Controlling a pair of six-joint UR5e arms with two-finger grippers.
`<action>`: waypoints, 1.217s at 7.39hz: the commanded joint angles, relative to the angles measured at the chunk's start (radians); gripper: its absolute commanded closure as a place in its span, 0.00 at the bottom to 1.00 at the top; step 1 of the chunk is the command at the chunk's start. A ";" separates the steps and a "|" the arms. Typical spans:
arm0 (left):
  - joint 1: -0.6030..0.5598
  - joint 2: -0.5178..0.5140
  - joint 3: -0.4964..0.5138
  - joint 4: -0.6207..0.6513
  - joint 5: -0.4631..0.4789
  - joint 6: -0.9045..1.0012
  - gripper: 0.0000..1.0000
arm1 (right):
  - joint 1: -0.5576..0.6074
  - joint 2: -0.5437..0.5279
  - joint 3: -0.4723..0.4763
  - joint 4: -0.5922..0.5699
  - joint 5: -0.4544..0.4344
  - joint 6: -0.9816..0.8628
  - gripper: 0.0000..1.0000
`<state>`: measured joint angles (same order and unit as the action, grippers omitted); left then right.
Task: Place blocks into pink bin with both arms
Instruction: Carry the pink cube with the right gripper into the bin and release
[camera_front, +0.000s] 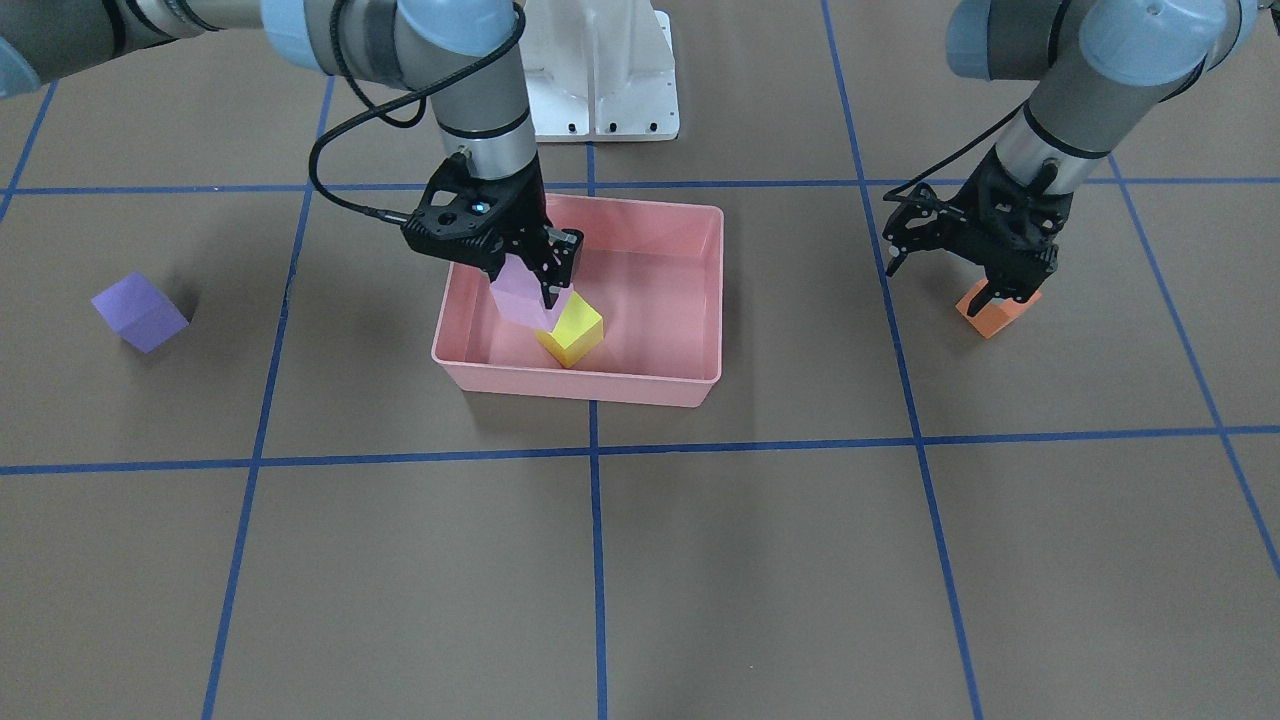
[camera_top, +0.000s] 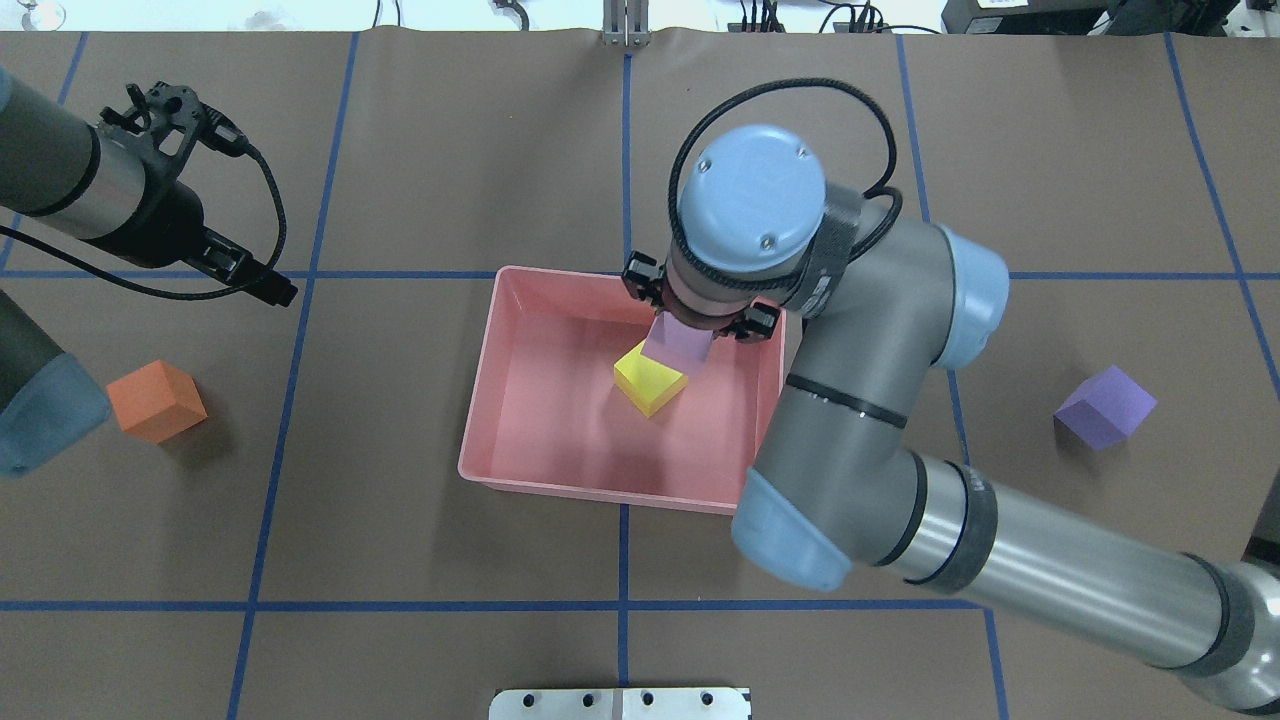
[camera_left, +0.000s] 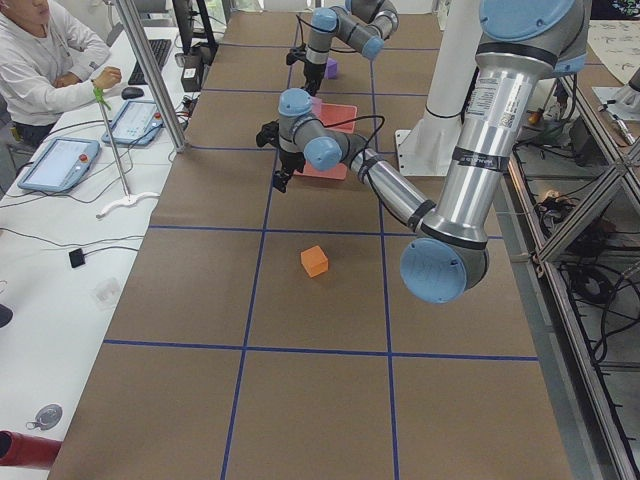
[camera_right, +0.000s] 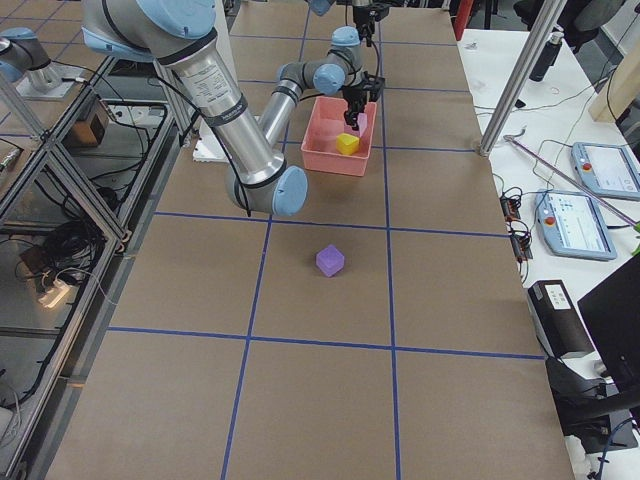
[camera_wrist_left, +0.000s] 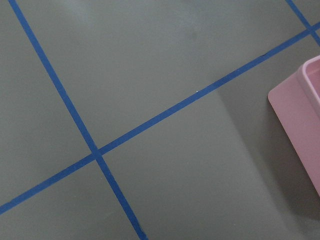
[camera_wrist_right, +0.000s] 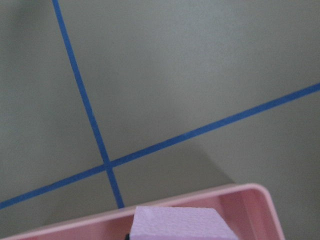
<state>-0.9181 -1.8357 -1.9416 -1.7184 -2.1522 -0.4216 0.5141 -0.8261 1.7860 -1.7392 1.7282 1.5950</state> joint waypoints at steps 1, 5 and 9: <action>0.001 -0.005 0.019 -0.009 0.000 0.000 0.00 | -0.141 -0.008 0.063 -0.151 -0.101 0.057 0.08; -0.008 0.009 0.101 -0.130 0.000 0.003 0.00 | -0.123 -0.013 0.127 -0.226 -0.105 -0.002 0.01; -0.033 0.213 0.095 -0.338 -0.002 0.139 0.00 | 0.182 -0.114 0.205 -0.221 0.066 -0.394 0.01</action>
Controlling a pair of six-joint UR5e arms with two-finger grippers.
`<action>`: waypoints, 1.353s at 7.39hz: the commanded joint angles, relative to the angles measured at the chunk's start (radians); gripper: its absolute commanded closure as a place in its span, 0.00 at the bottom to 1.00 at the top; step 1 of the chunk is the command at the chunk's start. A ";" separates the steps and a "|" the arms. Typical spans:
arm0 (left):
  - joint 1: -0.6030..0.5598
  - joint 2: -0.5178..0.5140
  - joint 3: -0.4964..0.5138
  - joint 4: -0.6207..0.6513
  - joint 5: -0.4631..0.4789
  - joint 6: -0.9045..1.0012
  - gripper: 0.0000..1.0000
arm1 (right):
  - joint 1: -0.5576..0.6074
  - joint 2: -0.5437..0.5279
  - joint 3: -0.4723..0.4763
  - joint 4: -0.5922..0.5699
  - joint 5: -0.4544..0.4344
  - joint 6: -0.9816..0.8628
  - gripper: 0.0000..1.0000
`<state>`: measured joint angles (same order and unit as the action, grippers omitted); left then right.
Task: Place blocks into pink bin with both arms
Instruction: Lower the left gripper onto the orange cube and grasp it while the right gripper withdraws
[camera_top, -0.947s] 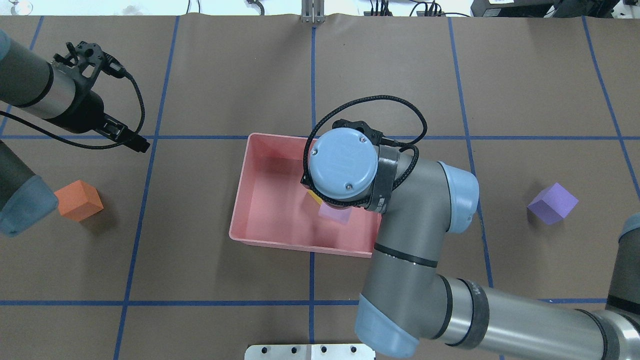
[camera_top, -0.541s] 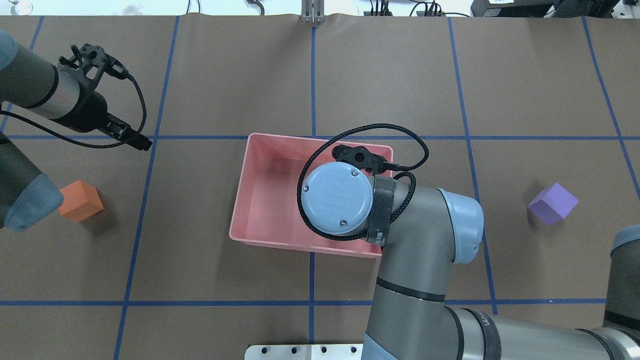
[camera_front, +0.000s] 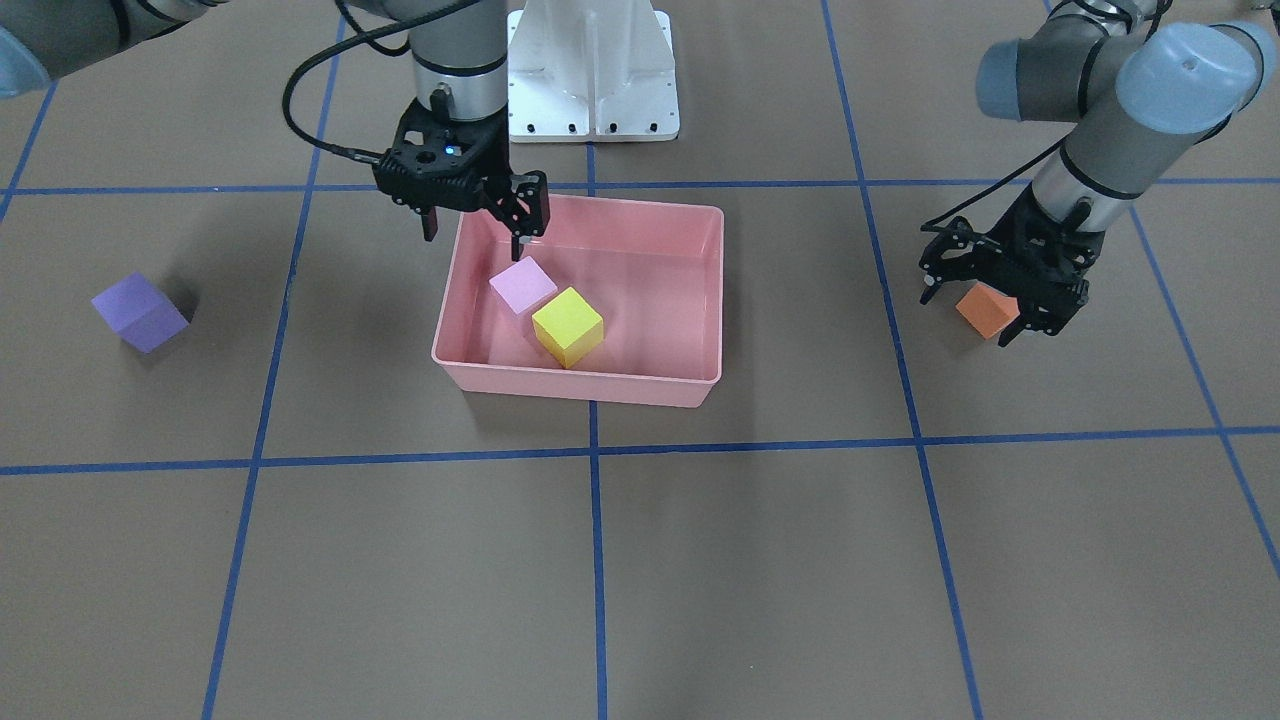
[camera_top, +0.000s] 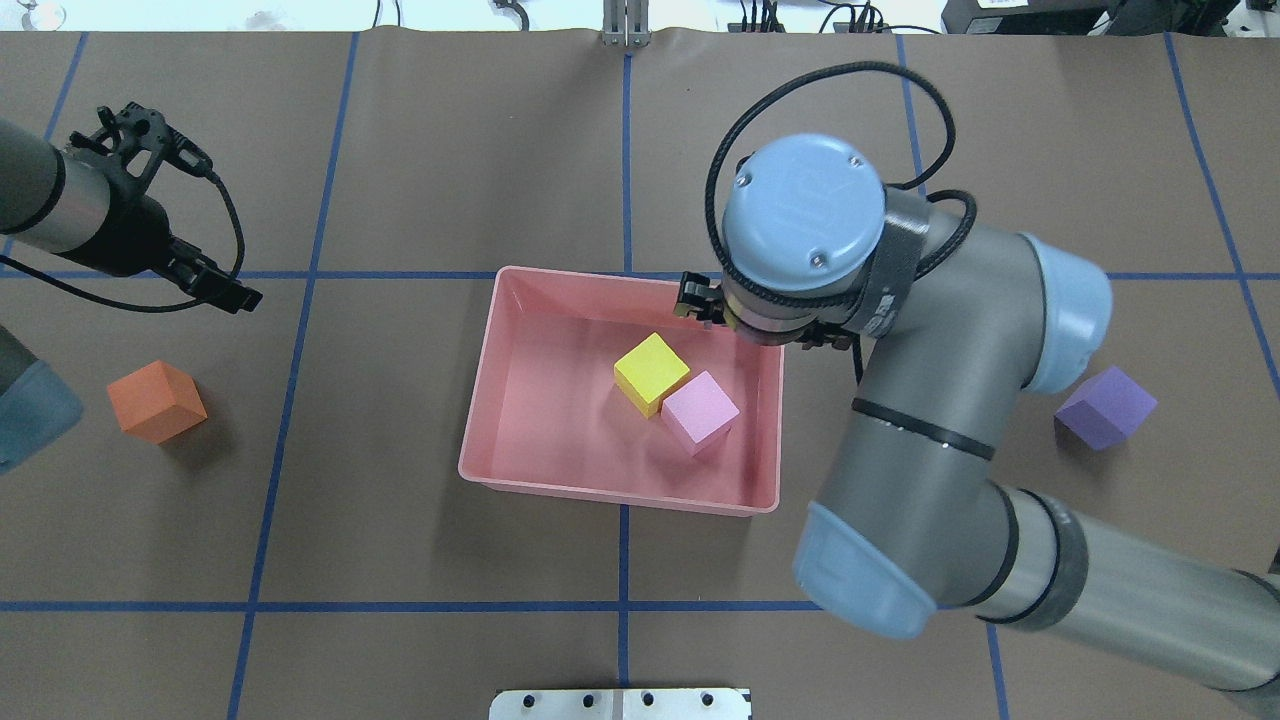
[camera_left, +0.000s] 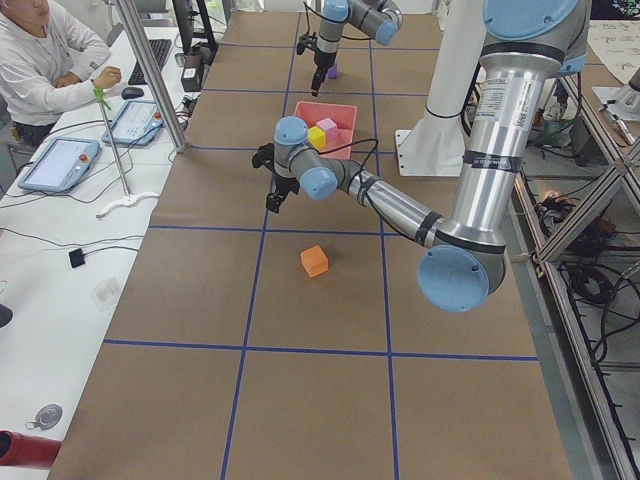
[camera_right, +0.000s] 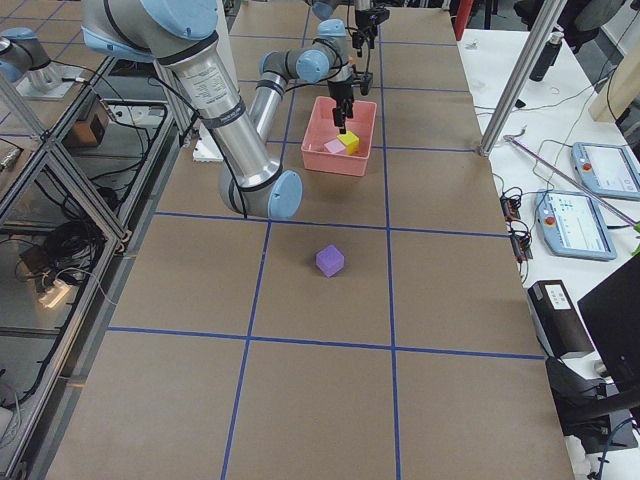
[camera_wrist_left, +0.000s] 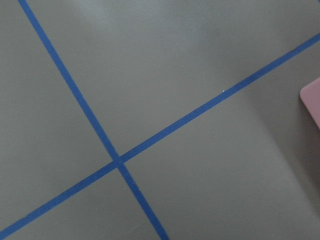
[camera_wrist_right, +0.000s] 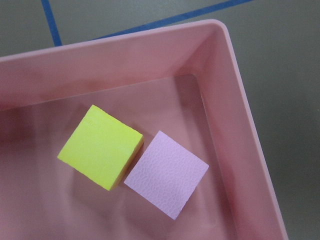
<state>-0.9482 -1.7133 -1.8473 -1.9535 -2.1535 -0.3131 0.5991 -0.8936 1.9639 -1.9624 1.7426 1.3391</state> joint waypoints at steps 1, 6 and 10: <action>-0.003 0.162 0.005 -0.211 -0.006 0.032 0.00 | 0.163 -0.083 0.033 0.002 0.110 -0.225 0.01; 0.006 0.255 0.183 -0.550 0.042 0.157 0.00 | 0.370 -0.347 0.046 0.241 0.262 -0.557 0.01; 0.012 0.239 0.186 -0.553 -0.064 0.102 0.00 | 0.370 -0.352 0.046 0.246 0.262 -0.555 0.01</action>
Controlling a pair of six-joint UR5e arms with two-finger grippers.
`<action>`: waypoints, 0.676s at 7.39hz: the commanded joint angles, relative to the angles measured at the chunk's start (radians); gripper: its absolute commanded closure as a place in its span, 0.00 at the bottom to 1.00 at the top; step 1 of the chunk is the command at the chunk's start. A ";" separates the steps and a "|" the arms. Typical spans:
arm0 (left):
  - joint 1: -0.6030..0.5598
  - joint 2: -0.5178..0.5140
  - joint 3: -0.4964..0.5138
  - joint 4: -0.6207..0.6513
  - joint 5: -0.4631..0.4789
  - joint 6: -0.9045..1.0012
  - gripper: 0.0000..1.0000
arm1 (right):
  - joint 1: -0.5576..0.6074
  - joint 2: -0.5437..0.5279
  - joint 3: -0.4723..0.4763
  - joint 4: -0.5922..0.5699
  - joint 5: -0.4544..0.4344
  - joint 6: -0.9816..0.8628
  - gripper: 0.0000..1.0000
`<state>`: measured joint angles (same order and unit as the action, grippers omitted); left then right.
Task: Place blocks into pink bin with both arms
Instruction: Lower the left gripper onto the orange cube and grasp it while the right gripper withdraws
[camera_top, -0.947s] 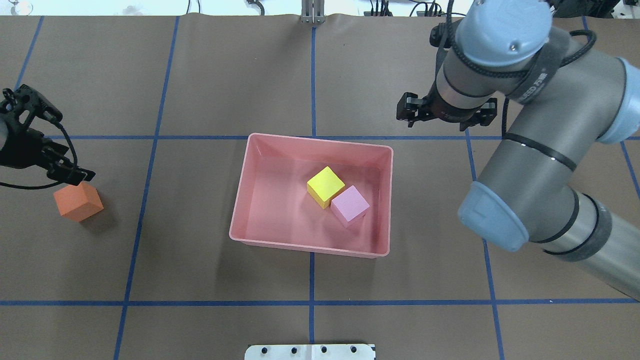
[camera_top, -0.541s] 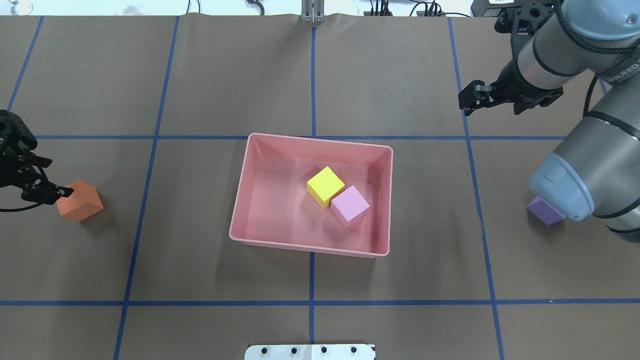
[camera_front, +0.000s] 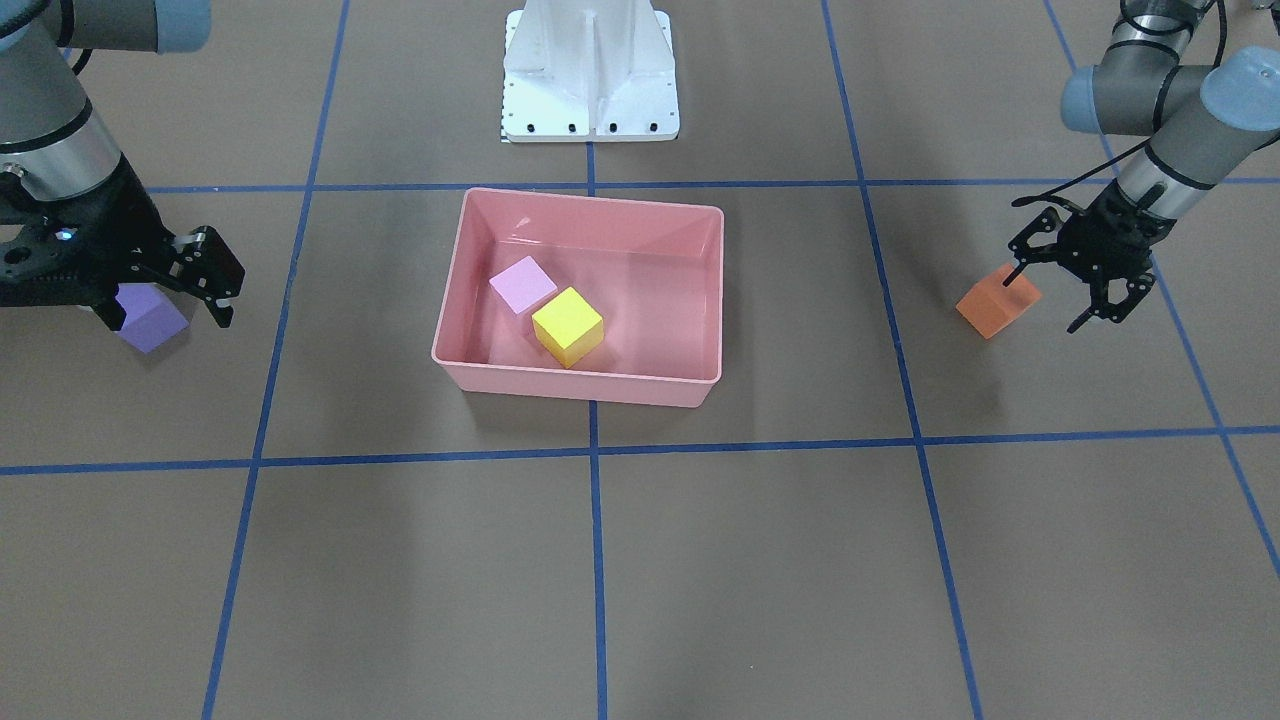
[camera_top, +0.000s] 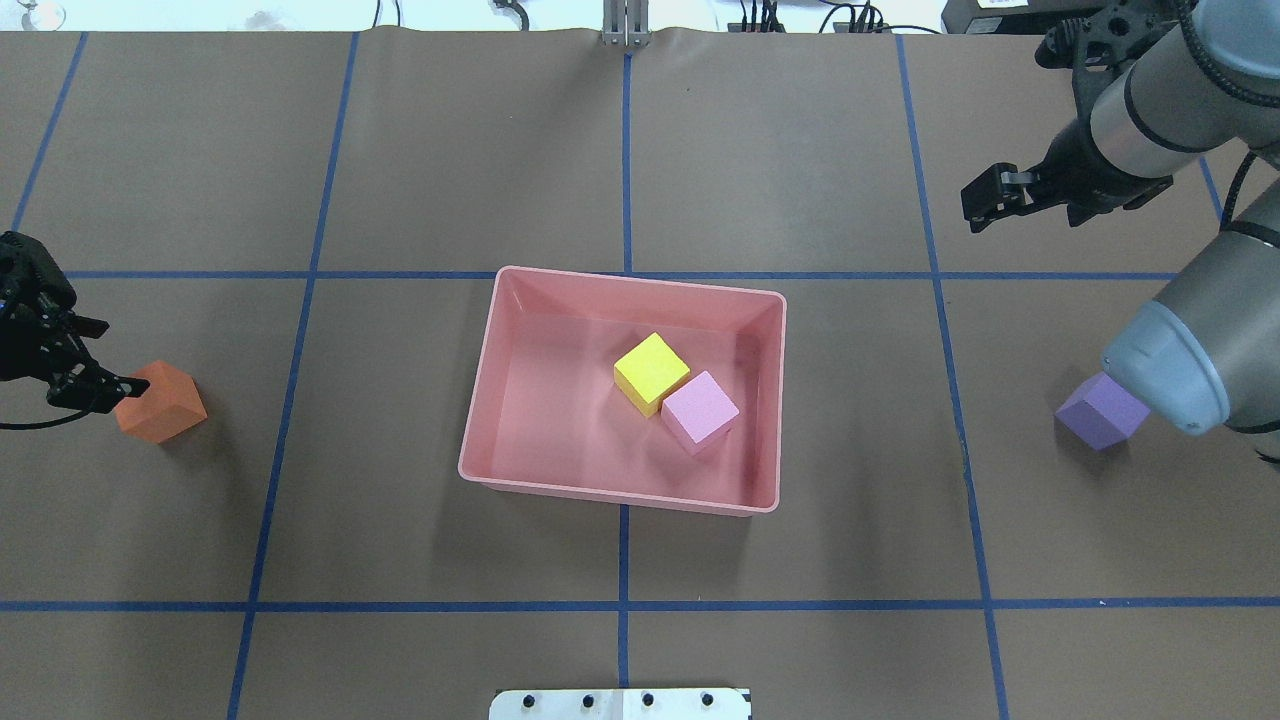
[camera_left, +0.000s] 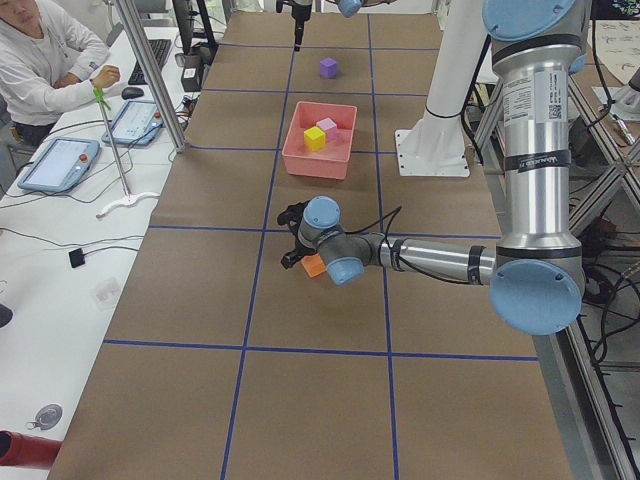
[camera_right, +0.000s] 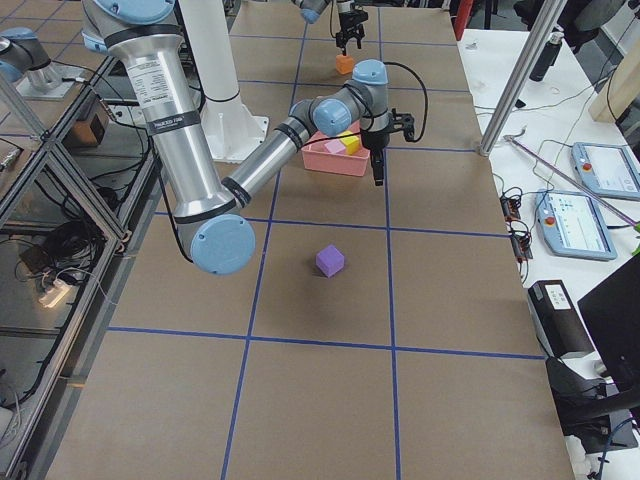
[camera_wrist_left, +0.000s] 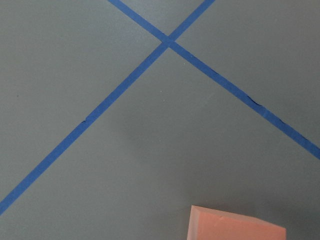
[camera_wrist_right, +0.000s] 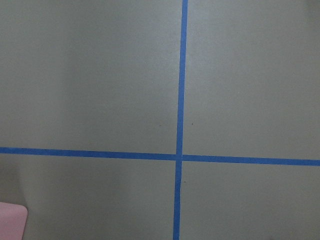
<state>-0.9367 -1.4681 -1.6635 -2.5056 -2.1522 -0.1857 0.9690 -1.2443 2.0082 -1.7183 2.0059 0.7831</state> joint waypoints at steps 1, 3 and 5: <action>0.001 -0.006 0.005 -0.001 -0.060 -0.023 0.00 | 0.002 -0.001 0.000 0.002 -0.001 0.001 0.01; 0.030 -0.001 0.028 -0.003 -0.014 -0.017 0.00 | 0.000 -0.003 -0.002 0.002 -0.001 0.001 0.01; 0.055 -0.008 0.042 -0.004 0.002 -0.026 0.00 | 0.000 -0.003 -0.002 0.002 -0.001 0.005 0.01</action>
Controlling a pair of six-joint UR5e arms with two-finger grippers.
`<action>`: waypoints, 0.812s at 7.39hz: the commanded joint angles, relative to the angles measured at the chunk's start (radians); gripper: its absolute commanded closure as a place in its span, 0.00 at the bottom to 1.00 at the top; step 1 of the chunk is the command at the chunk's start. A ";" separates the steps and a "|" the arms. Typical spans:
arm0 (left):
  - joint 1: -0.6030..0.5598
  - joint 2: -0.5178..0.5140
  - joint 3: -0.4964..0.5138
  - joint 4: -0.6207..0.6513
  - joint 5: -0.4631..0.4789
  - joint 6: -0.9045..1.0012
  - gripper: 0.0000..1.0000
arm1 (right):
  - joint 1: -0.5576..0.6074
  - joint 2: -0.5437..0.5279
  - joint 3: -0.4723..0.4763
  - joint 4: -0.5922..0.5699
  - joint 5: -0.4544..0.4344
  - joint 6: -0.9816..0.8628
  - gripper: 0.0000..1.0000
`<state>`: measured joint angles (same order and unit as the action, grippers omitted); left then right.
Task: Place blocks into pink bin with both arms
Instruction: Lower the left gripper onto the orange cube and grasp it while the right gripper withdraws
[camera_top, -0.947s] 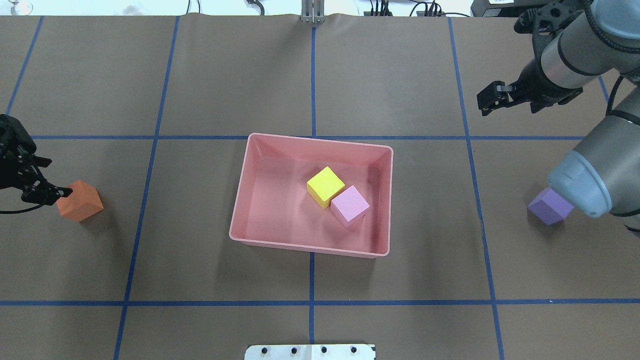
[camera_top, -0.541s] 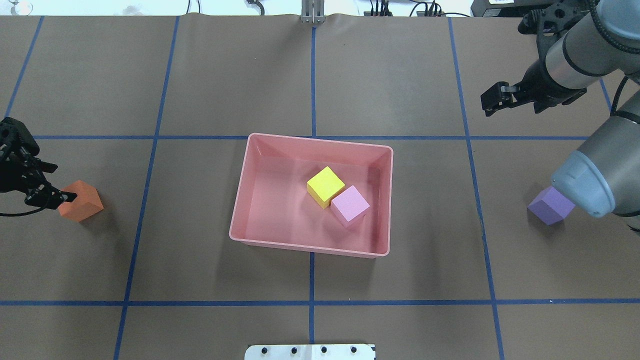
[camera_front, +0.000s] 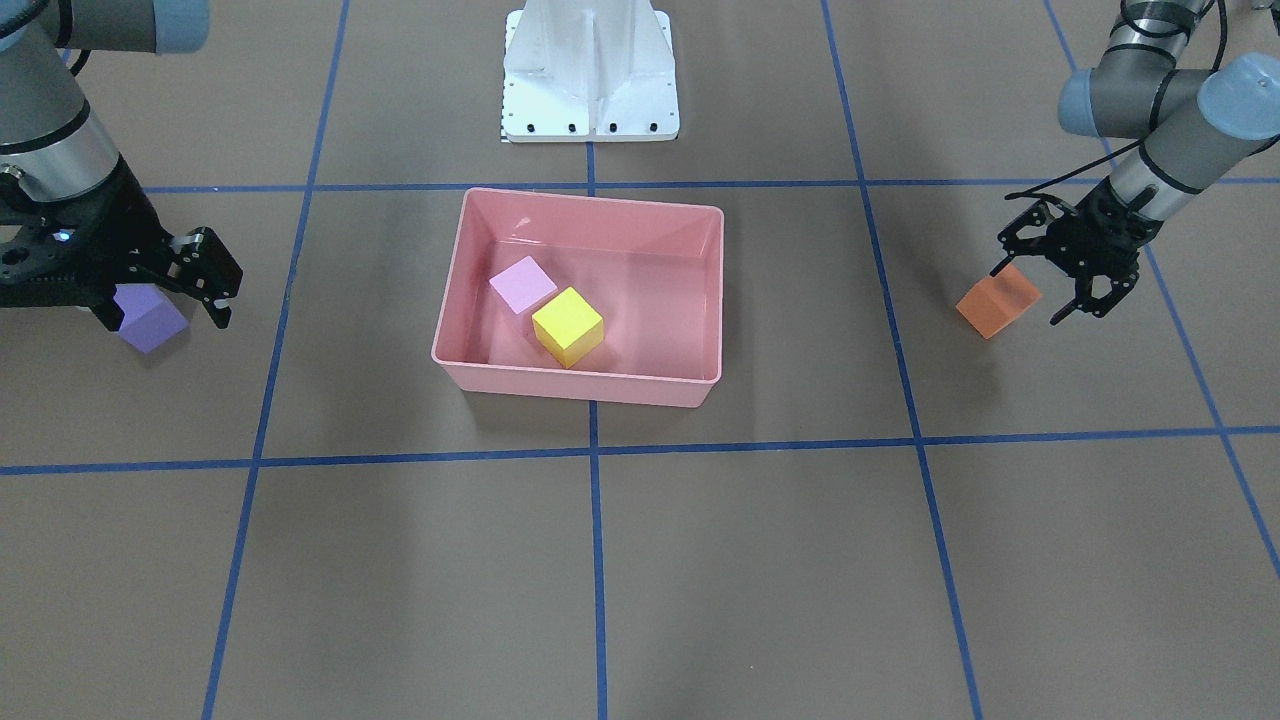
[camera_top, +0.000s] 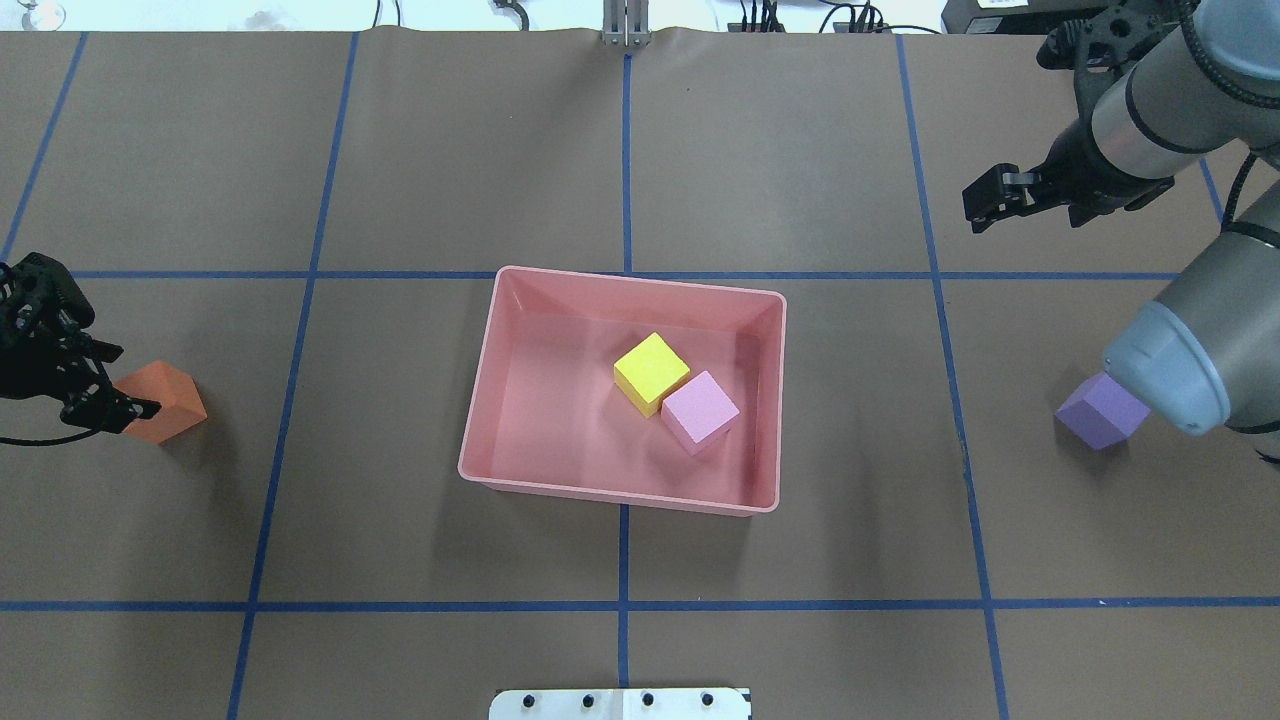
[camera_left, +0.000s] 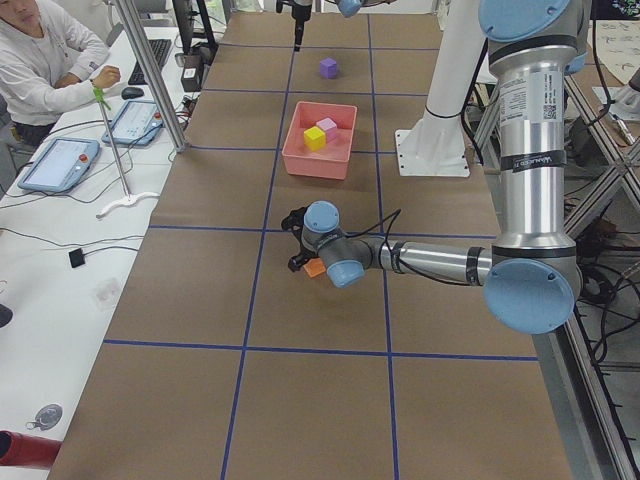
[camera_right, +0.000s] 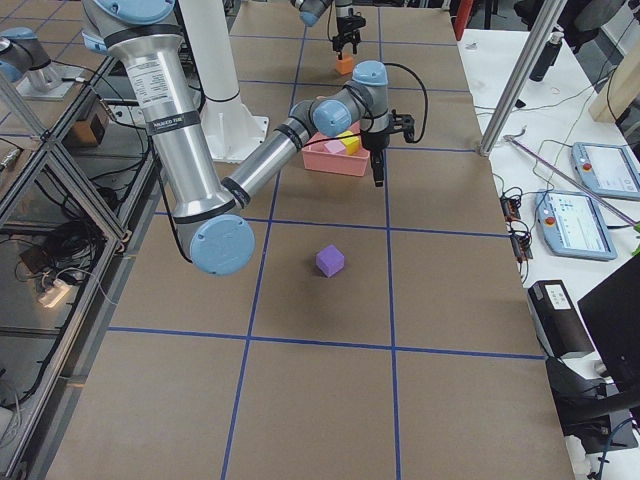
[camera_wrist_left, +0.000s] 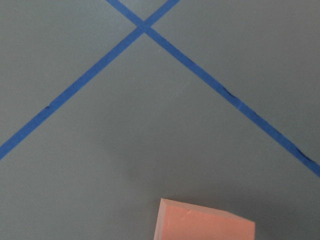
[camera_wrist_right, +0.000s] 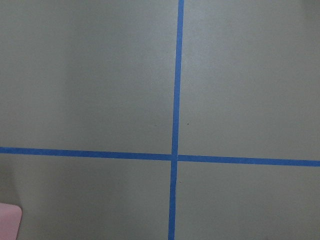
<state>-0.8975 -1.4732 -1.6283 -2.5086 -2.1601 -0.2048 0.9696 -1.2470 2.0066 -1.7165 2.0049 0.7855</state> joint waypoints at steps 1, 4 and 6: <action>0.023 -0.003 0.007 -0.001 0.008 -0.007 0.00 | 0.000 0.000 -0.002 0.000 0.000 0.004 0.01; 0.028 -0.015 -0.004 0.007 -0.095 -0.008 0.00 | 0.000 0.000 -0.002 0.000 -0.002 0.004 0.01; 0.026 -0.019 -0.004 0.007 -0.127 -0.008 0.00 | 0.000 0.001 0.000 0.000 -0.002 0.007 0.01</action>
<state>-0.8710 -1.4887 -1.6323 -2.5030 -2.2648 -0.2131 0.9695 -1.2463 2.0051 -1.7165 2.0034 0.7908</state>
